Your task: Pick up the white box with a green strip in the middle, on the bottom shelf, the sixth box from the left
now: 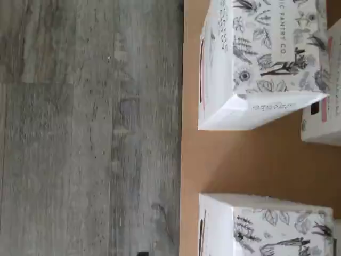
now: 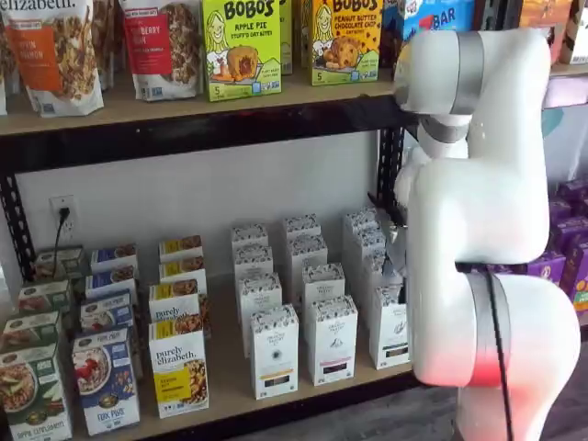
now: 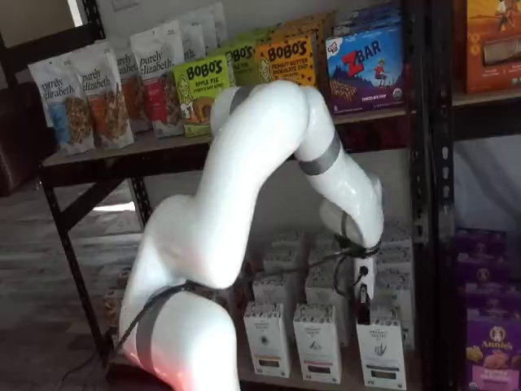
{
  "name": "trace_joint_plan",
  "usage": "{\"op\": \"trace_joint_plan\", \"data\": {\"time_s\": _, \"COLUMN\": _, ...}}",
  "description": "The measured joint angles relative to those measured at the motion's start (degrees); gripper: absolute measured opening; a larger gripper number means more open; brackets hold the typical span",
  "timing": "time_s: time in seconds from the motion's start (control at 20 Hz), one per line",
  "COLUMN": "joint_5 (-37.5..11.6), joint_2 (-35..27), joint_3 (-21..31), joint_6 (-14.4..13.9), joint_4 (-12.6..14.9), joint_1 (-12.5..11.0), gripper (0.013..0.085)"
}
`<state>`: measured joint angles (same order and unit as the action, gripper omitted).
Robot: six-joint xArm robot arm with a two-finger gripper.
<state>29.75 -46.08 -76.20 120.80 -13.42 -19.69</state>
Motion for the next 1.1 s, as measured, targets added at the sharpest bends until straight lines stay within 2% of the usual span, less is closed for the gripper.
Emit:
{"op": "trace_joint_plan", "data": {"time_s": 0.1, "joint_5": 0.89, "joint_2": -0.84, "joint_3": -1.38, "joint_6": -2.74, "joint_4": 3.22, "joint_1": -0.05, "gripper": 0.0850}}
{"op": "trace_joint_plan", "data": {"time_s": 0.2, "joint_5": 1.44, "joint_2": -1.96, "joint_3": -2.89, "joint_6": -3.86, "joint_4": 4.57, "joint_1": -0.11, "gripper": 0.0850}}
{"op": "trace_joint_plan", "data": {"time_s": 0.65, "joint_5": 2.09, "joint_2": -8.20, "joint_3": -10.05, "joint_6": -5.65, "joint_4": 7.06, "joint_1": -0.50, "gripper": 0.0850}}
{"op": "trace_joint_plan", "data": {"time_s": 1.0, "joint_5": 2.57, "joint_2": -13.69, "joint_3": -16.41, "joint_6": -7.95, "joint_4": 10.19, "joint_1": -0.87, "gripper": 0.0850}}
{"op": "trace_joint_plan", "data": {"time_s": 1.1, "joint_5": 2.69, "joint_2": -15.21, "joint_3": -18.13, "joint_6": -9.36, "joint_4": 11.71, "joint_1": -0.72, "gripper": 0.0850}}
